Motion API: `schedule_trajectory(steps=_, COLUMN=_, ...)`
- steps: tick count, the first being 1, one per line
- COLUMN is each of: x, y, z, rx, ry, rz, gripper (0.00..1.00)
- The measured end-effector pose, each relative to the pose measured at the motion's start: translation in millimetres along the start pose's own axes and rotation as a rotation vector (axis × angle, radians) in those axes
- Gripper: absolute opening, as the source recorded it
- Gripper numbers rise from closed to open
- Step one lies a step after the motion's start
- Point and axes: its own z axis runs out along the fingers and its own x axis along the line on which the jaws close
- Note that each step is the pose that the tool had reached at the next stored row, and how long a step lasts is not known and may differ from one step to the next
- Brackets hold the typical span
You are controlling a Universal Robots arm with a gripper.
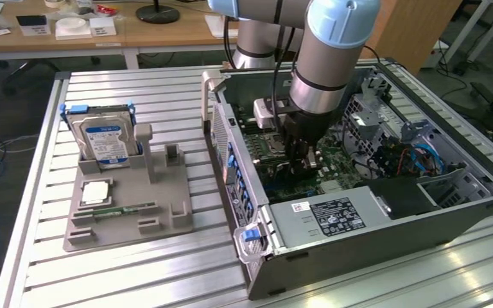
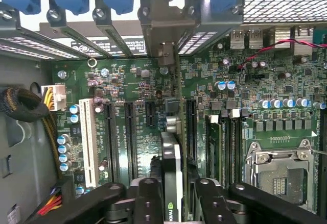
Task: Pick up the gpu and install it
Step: 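Insert the gpu into the slot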
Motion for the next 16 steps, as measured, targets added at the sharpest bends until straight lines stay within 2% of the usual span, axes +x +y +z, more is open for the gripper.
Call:
schedule_trajectory(steps=1, x=-0.1, y=0.0, z=0.0, rx=0.0, ry=-0.0005, rz=0.0, gripper=0.3)
schedule_trajectory(steps=3, x=-0.1, y=0.0, z=0.2, rx=0.0002, ry=-0.0009, rz=0.0, gripper=0.28)
schedule_trajectory(steps=9, x=0.8, y=0.9, z=1.2, rx=0.0003, ry=-0.0037, rz=0.0, gripper=0.28)
schedule_trajectory(steps=16, x=1.0, y=1.3, z=3.1, rx=-0.0002, ry=-0.0035, rz=0.0, gripper=0.28)
